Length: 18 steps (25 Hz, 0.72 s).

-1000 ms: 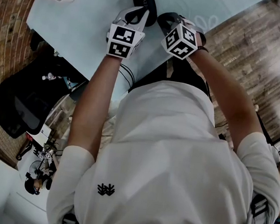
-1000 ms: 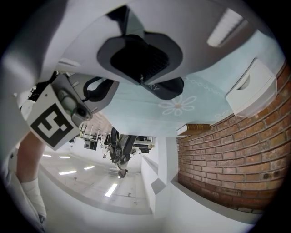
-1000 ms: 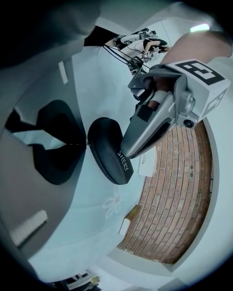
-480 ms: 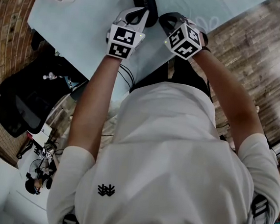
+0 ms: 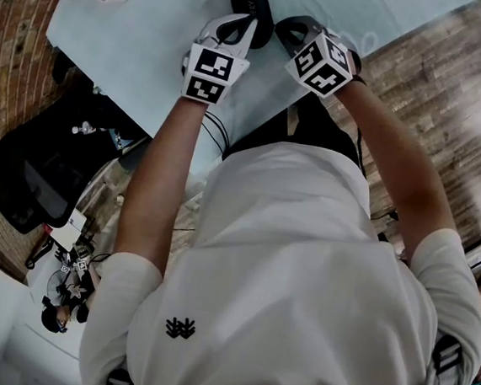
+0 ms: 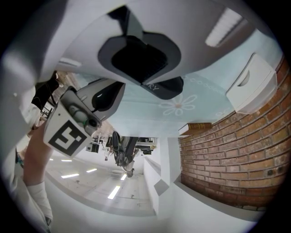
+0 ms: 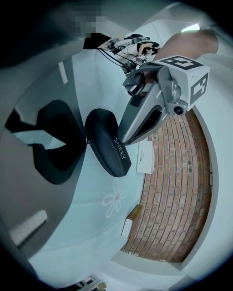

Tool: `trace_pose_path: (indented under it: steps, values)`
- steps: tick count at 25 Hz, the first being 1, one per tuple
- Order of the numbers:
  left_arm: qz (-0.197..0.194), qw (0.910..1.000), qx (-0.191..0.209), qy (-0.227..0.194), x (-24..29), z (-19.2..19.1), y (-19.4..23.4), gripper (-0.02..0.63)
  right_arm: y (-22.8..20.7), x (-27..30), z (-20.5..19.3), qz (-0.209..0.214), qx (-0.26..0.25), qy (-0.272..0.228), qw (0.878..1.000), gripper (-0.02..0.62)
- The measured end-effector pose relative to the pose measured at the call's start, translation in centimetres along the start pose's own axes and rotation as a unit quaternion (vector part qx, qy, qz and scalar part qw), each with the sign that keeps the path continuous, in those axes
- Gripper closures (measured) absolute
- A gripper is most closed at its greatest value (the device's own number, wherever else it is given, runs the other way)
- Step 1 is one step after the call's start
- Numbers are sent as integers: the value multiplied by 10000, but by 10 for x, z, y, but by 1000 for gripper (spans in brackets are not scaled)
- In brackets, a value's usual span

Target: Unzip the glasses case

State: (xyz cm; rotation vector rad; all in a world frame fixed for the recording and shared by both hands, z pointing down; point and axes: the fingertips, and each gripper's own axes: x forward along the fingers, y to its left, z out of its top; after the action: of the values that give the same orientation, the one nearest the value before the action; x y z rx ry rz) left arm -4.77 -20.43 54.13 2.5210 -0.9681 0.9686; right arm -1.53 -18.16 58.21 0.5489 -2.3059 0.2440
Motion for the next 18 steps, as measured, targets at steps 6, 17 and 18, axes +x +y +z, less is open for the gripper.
trace_pose_path:
  steps: [6, 17, 18]
  values:
    - [-11, 10000, -61, -3, 0, 2, 1, 552, -10, 1, 5, 104, -130, 8, 9999, 595]
    - [-69, 9999, -118, 24, 0, 1, -1, 552, -29, 6, 12, 241, -294, 32, 9993, 594]
    - [-75, 9999, -113, 34, 0, 1, -1, 552, -31, 6, 15, 251, -326, 20, 9992, 594]
